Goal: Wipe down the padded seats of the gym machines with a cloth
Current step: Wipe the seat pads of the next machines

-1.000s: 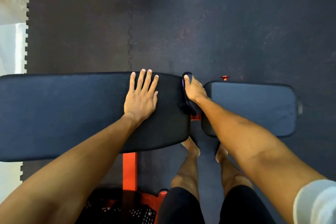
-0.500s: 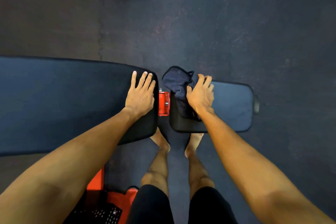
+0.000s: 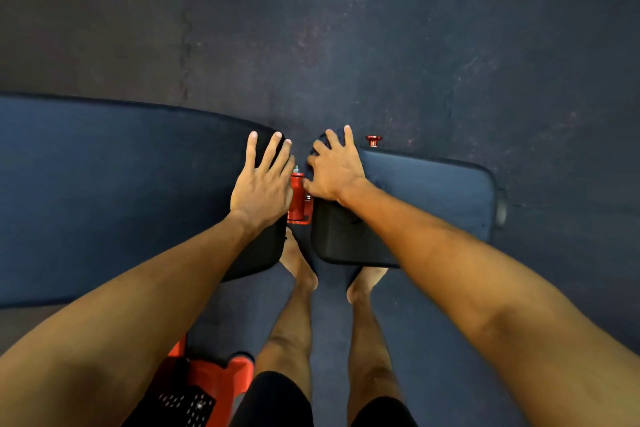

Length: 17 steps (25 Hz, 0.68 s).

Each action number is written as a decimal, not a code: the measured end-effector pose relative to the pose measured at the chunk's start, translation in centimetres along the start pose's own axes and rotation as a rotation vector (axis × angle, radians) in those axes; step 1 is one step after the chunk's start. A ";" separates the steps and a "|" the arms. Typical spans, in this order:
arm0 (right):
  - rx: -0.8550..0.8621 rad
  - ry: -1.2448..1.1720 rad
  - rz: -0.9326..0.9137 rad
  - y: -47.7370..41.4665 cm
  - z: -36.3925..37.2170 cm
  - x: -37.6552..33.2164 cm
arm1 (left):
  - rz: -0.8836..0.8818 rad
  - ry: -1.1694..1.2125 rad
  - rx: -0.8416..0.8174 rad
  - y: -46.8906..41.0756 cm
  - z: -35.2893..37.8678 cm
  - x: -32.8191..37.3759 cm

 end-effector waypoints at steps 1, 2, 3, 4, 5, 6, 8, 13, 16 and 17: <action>-0.002 -0.027 0.065 -1.1 -0.3 1.0 | -0.007 0.010 0.024 -0.2 0.2 0.0; 0.012 -0.091 0.152 -1.5 -0.6 2.4 | -0.013 0.020 0.036 -0.3 0.3 0.1; 0.034 -0.165 0.242 -1.3 -0.4 3.9 | -0.017 0.033 0.033 -0.4 0.5 0.0; 0.070 -0.216 0.302 -0.2 0.0 5.3 | -0.018 0.043 0.023 -0.3 0.7 0.0; 0.127 -0.229 0.320 1.4 0.5 6.3 | -0.019 0.047 0.015 -0.2 0.8 0.0; 0.188 -0.219 0.312 3.5 1.1 6.7 | -0.020 0.047 0.013 -0.2 0.8 0.0; 0.258 -0.194 0.272 7.5 1.8 6.1 | -0.021 0.051 0.017 -0.3 0.6 -0.1; 0.088 -0.137 0.163 2.6 0.7 2.3 | -0.041 0.046 0.011 -0.4 0.4 0.1; -0.078 0.081 0.008 -1.7 -0.2 -1.0 | -0.050 0.043 0.019 -0.3 0.8 -0.1; -0.093 0.141 -0.061 -1.7 -0.1 -1.7 | -0.050 0.048 0.019 -0.3 0.8 -0.1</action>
Point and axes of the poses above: each hand's wrist, its own y-axis away from the middle knuckle, its own z-axis out of the palm, x = y × z, the point moved 4 cm from there along -y, towards the middle knuckle, and after that the axes turned 8 degrees about x, right-handed, at the moved point
